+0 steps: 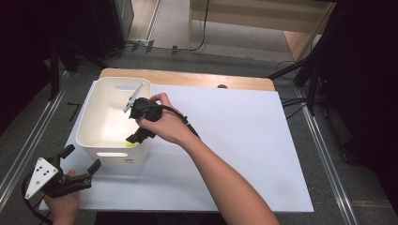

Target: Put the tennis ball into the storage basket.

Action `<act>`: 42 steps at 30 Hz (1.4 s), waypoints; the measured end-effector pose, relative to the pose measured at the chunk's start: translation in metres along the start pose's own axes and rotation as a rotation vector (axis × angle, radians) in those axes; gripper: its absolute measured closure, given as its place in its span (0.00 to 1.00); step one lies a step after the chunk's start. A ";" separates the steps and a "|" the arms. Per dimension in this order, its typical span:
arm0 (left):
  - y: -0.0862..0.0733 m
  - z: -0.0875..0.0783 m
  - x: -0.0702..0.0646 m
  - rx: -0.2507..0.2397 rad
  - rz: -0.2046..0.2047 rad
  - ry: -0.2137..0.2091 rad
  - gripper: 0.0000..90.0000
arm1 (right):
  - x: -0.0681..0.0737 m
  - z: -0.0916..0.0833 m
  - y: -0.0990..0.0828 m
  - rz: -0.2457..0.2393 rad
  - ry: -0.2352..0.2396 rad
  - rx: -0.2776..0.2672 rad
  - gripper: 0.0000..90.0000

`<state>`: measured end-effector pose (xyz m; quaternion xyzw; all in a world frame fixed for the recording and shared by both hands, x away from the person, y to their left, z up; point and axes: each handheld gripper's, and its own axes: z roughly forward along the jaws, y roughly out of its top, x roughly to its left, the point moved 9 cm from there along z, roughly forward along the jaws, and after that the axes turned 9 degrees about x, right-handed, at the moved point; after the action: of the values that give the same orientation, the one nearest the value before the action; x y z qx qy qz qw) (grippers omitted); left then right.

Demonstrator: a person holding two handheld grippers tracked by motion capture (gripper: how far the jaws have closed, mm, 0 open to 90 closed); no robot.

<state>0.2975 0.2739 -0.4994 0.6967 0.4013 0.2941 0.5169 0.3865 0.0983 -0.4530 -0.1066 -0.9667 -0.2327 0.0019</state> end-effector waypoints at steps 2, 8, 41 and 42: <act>0.000 0.000 0.000 0.002 0.001 0.000 0.00 | 0.000 -0.005 -0.001 0.002 -0.008 -0.019 0.10; 0.000 0.000 0.000 0.004 0.002 0.005 0.00 | 0.003 -0.021 -0.002 -0.006 -0.022 -0.083 0.00; -0.001 0.001 -0.001 0.010 0.010 0.007 0.00 | -0.010 -0.065 -0.094 0.166 -0.139 -0.212 0.00; -0.001 0.001 0.000 0.010 0.010 0.008 0.00 | -0.010 -0.065 -0.097 0.174 -0.141 -0.215 0.00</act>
<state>0.2974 0.2734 -0.5005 0.7000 0.4014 0.2974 0.5103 0.3734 -0.0174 -0.4387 -0.2056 -0.9210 -0.3257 -0.0574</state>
